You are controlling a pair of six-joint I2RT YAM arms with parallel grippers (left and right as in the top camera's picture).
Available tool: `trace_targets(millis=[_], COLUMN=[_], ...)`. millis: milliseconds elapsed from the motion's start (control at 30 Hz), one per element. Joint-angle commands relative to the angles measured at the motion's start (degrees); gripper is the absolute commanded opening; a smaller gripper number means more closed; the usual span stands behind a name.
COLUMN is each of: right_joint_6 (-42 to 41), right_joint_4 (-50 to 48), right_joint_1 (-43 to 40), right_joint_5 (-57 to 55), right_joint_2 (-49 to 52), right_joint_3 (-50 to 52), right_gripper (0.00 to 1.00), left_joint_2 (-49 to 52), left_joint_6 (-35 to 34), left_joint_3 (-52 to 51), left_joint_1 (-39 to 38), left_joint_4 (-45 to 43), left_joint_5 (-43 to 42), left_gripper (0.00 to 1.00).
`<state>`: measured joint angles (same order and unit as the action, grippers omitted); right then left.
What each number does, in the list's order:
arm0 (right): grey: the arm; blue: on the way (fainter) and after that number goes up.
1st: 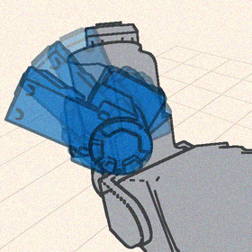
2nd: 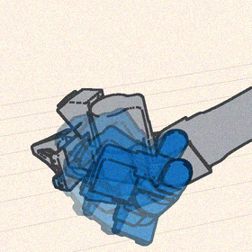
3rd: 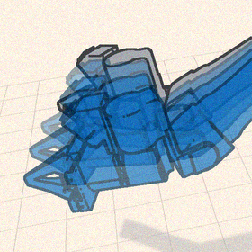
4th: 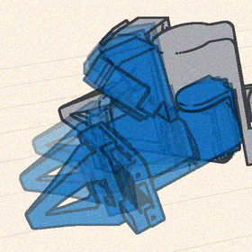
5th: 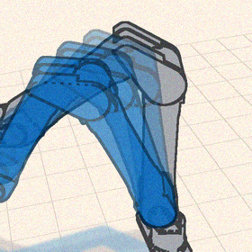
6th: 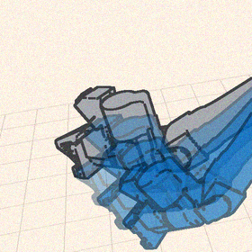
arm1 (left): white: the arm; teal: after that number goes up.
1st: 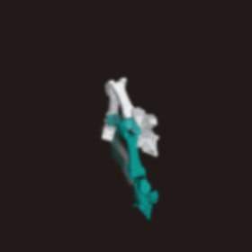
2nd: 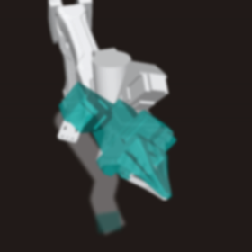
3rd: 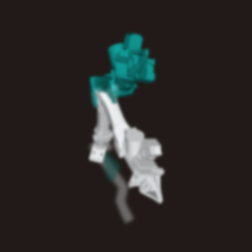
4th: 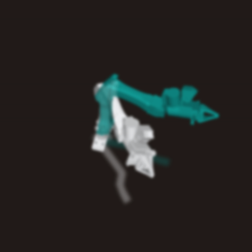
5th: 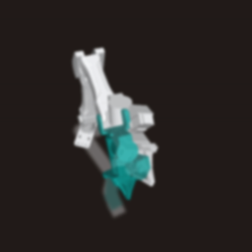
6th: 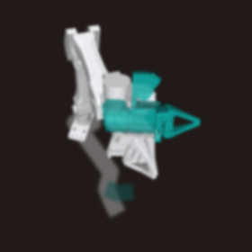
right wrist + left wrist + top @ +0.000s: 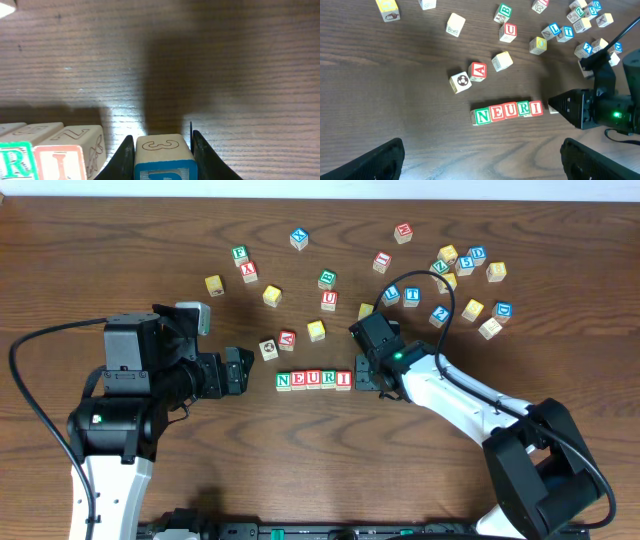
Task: Spell out NEURIPS
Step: 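Lower the P block to the right of the I block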
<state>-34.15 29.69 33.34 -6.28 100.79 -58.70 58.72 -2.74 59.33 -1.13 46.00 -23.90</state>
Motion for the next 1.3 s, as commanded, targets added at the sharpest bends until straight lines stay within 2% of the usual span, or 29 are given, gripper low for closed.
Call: trace_targets(millis=[0, 367, 467, 533, 1267], right_joint_6=[-1.86, -1.84, -1.84, -1.84, -1.81], right_joint_4=[-0.87, -2.05, -2.08, -2.16, -3.15], right_joint_1=[0.92, 1.38, 1.62, 1.64, 1.64], right_joint_5=[-1.16, -1.27, -1.29, -1.27, -1.29], right_joint_2=[0.59, 0.59, 0.59, 0.59, 0.59], right_joint_3=[1.66, 2.25, 2.27, 2.27, 2.27], right_gripper=[0.15, 0.16, 0.25, 0.26, 0.28], left_joint_2=[-0.37, -0.37, -0.37, -0.37, -0.37], left_joint_6=[0.57, 0.59, 0.59, 0.59, 0.59], left_joint_3=[0.79, 0.79, 0.79, 0.79, 0.79], left_joint_1=[0.35, 0.35, 0.35, 0.35, 0.35], left_joint_4=[-0.13, -0.13, -0.13, -0.13, -0.13], left_joint_5=[-0.5, -0.5, -0.5, -0.52, -0.5], left_gripper=[0.98, 0.98, 0.98, 0.98, 0.98])
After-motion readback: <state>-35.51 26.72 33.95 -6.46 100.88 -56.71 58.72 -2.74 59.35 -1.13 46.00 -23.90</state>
